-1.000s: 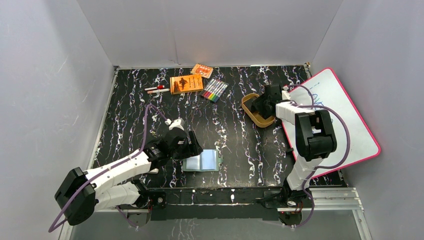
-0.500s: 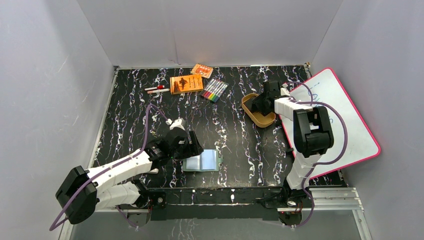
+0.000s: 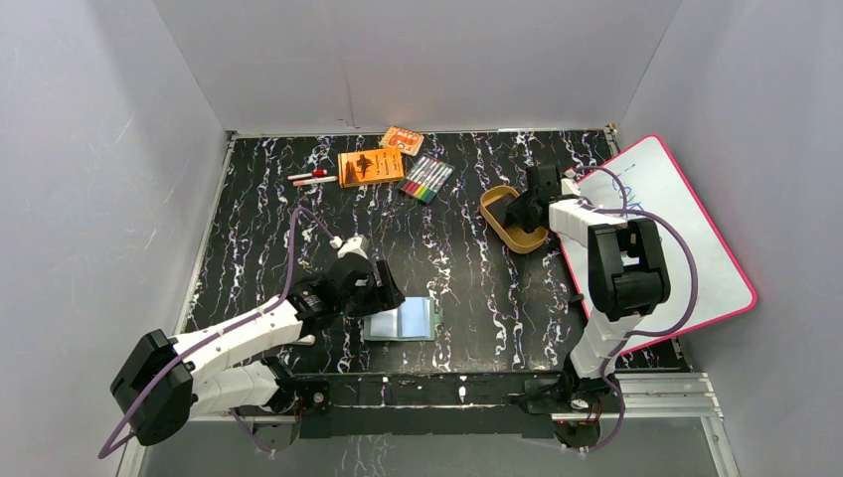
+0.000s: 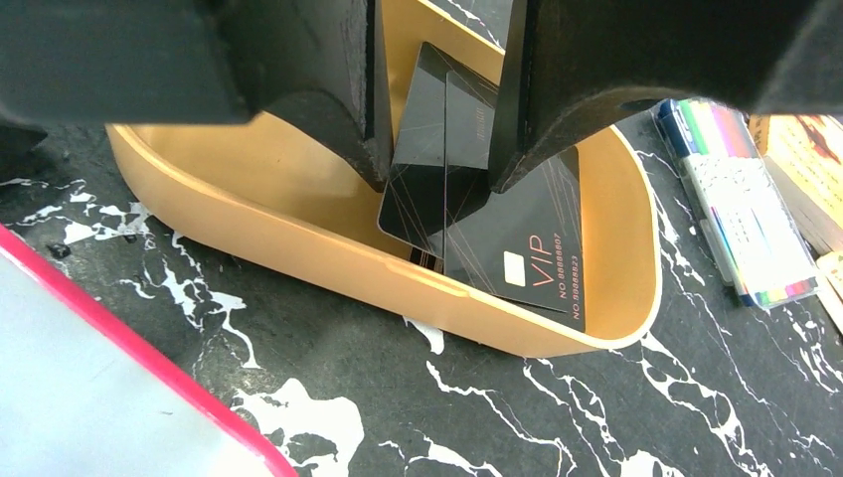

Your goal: Put the credit cards into the card holder

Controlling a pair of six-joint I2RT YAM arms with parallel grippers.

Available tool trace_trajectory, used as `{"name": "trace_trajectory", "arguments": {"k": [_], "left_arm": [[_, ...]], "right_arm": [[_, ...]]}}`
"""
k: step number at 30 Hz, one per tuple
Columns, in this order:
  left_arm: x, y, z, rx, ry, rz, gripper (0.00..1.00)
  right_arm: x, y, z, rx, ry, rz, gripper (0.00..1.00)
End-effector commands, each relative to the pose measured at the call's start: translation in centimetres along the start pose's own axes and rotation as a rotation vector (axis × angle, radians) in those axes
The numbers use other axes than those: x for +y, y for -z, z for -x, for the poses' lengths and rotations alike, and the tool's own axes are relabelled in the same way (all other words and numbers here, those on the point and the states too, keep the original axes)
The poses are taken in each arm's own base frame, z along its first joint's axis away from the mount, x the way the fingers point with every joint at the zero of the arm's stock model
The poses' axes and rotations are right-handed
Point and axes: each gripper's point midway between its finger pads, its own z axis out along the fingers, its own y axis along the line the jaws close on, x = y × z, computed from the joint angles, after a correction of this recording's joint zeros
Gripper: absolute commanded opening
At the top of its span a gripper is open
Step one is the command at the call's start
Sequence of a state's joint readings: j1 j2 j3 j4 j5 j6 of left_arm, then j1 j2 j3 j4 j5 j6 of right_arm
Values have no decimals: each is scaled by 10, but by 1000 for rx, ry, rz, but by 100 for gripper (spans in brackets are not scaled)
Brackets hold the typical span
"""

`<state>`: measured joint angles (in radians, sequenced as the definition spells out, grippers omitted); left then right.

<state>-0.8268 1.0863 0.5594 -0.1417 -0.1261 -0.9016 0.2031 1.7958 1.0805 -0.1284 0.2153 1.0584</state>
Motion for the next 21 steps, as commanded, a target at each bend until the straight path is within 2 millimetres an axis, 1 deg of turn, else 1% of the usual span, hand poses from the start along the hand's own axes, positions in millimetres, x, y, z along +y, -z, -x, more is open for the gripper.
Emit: {"name": "trace_trajectory", "arguments": {"k": [1, 3, 9, 12, 13, 14, 16, 17, 18, 21], "left_arm": [[-3, 4, 2, -12, 10, -17, 68], [-3, 4, 3, -14, 16, -18, 68], [-2, 4, 2, -15, 20, -18, 68], [-2, 4, 2, -15, 16, -18, 68], [-2, 4, 2, -15, 14, -18, 68], [-2, 4, 3, -16, 13, -18, 68], [-2, 4, 2, -14, 14, -16, 68], [-2, 4, 2, -14, 12, -15, 68], [-2, 3, 2, -14, 14, -16, 68], [-2, 4, 2, -15, 14, -17, 68]], "right_arm": [[-3, 9, 7, -25, 10, 0, 44], [0, 9, 7, -22, 7, 6, 39], [9, 10, 10, -25, -2, 27, 32], [12, 10, 12, -26, -8, 32, 31], [14, 9, 12, -24, -8, 37, 33], [15, 9, 12, -21, -5, 41, 37], [15, 8, 11, -14, 0, 35, 50], [14, 8, 9, -9, 0, 32, 54], [13, 8, 9, -7, 0, 30, 57], [9, 10, 7, -3, 0, 16, 61]]}}
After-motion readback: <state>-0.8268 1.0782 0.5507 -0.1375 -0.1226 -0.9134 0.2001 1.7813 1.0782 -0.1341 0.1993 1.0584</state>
